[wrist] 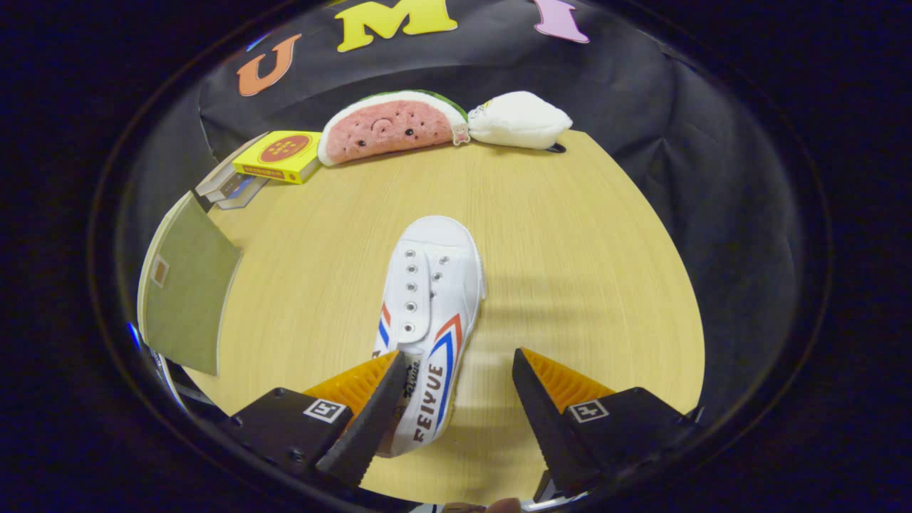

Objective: Open the storage box then place both shoes into the box .Put the left shoe in first, then the right shoe, with the right side of both shoes facing outward in a uniform manner.

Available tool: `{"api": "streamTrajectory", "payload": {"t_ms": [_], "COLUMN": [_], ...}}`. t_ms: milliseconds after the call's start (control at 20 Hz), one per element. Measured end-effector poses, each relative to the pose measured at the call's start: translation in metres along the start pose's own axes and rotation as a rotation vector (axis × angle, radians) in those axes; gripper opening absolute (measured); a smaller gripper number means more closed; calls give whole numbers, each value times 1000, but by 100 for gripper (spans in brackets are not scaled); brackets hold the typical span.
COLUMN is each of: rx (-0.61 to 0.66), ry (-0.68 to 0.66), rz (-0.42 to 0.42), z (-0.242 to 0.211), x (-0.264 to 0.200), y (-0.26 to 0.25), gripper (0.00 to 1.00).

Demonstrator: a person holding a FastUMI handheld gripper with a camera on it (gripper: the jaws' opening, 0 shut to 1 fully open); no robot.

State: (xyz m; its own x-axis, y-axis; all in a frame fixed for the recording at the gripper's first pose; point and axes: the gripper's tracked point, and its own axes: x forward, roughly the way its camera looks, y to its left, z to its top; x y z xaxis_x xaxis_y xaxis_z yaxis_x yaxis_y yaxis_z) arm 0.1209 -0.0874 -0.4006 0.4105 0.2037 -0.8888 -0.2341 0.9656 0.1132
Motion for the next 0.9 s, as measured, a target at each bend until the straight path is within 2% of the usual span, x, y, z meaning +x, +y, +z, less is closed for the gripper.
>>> {"api": "streamTrajectory", "payload": {"t_ms": [250, 400, 500, 600, 800, 900], "rx": [-2, 17, 59, 71, 87, 143], "ry": [53, 80, 104, 110, 104, 116], "rz": [22, 79, 114, 108, 88, 108], "z": [5, 3, 3, 3, 6, 6], "x": [17, 17, 18, 18, 14, 11], "y": [0, 10, 18, 19, 16, 18], "gripper": [96, 91, 74, 52, 25, 10]}}
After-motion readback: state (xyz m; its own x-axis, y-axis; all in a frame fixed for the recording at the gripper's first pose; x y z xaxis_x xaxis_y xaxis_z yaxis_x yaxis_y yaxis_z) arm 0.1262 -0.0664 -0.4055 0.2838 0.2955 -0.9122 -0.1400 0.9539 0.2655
